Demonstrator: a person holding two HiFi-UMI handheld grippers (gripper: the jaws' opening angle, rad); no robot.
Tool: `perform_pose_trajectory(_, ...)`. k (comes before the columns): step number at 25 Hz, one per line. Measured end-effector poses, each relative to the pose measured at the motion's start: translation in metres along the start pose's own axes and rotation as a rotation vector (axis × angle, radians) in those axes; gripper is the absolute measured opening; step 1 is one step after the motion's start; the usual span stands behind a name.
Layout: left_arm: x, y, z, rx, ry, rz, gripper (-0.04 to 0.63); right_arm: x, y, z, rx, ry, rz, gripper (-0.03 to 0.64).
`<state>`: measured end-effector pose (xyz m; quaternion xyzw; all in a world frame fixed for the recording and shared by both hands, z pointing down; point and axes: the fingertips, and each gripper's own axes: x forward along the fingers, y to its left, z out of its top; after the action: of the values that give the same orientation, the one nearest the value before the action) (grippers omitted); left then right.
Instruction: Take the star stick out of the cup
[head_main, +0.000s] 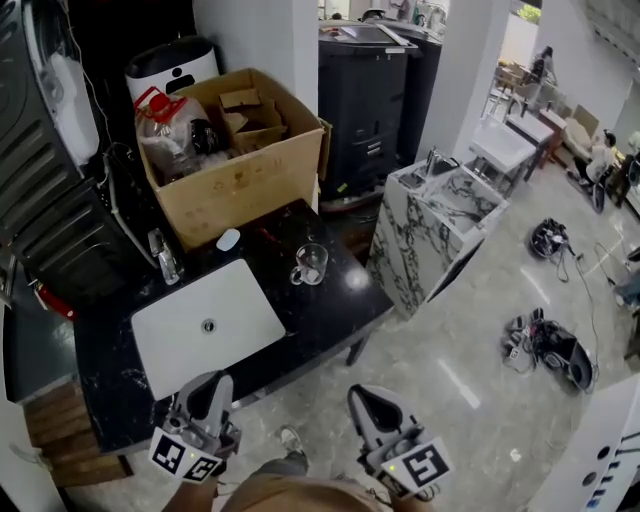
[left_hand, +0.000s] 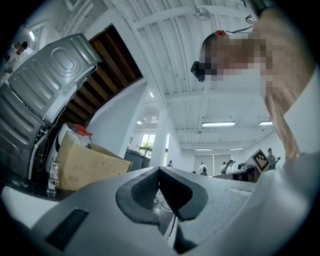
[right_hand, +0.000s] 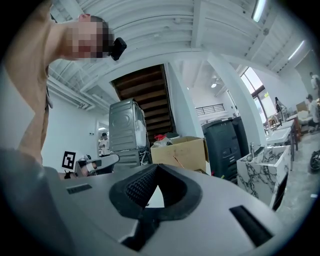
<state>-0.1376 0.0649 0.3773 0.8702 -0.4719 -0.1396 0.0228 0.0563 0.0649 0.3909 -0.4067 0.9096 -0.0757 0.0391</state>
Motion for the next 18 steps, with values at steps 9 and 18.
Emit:
perform_pose_trajectory(9,0.029,0.064,-0.001,-0.056,-0.003,-0.079,0.000,0.075,0.006,0.004,-0.030,0.018,-0.044,-0.002)
perform_pose_trajectory(18,0.044,0.099,-0.012,-0.109,-0.005,-0.052,0.000,0.110,-0.009,0.003,-0.047,0.057,-0.052,-0.002)
